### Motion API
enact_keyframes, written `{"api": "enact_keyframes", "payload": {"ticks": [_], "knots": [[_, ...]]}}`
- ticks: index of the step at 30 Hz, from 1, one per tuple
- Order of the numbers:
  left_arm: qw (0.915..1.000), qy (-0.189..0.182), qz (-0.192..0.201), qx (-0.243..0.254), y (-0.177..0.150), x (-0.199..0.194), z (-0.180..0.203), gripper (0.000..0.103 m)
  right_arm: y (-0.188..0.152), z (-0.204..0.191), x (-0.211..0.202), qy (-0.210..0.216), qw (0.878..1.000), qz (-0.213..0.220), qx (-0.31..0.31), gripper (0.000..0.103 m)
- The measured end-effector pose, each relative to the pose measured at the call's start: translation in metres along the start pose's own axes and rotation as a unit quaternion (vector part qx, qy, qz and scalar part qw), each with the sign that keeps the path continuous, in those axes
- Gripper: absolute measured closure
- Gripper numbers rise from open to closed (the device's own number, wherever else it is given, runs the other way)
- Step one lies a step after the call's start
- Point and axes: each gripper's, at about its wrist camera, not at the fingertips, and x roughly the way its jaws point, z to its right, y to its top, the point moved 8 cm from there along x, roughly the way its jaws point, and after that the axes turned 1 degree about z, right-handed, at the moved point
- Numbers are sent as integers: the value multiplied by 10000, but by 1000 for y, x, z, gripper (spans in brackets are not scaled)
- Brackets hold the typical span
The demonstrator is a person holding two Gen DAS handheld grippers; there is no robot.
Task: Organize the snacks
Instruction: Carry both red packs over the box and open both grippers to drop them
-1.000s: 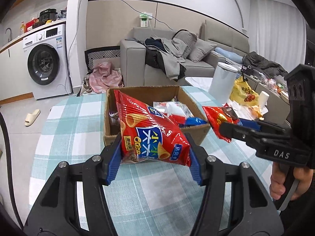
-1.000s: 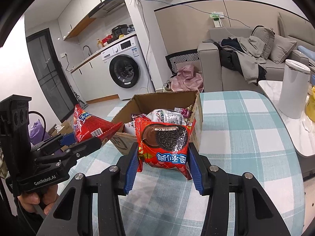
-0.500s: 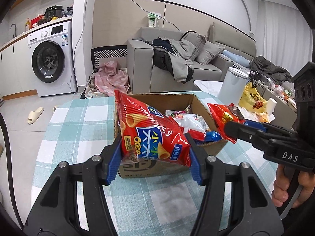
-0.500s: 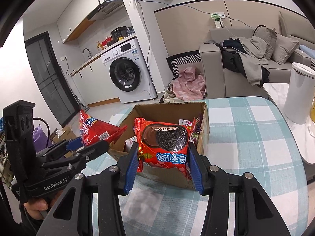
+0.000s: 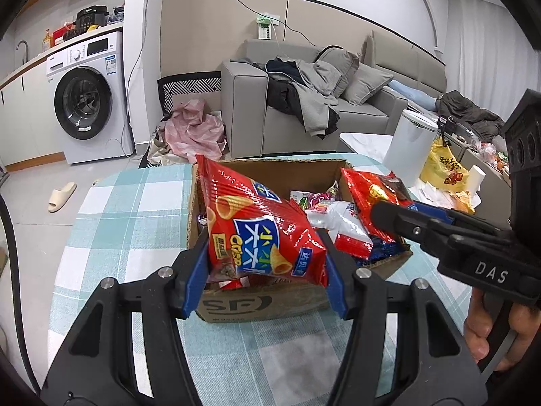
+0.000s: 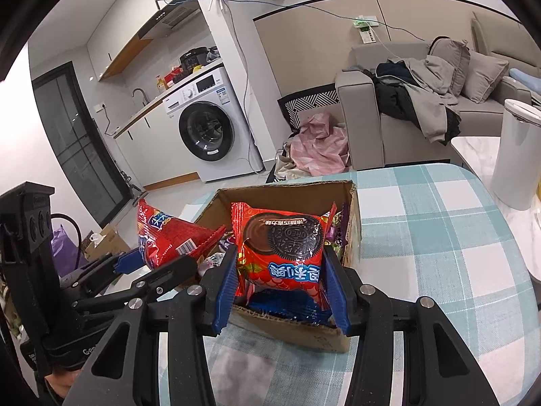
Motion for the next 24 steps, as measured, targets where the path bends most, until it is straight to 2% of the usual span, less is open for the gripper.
{"api": "enact_keyframes", "payload": {"ticks": [18,20,22,24], "knots": [[9992,249,-197,241,-3,62,7,45,17,16,34,-67,9996,-75,256,54],[9993,233,-217,206,-4,62,8,44,18,16,35,-82,9996,-71,245,49],[9993,249,-234,168,-4,62,8,39,19,15,33,-102,9998,-25,158,38],[9993,269,-215,156,-4,59,5,31,18,14,29,-97,9999,25,79,31]]}}
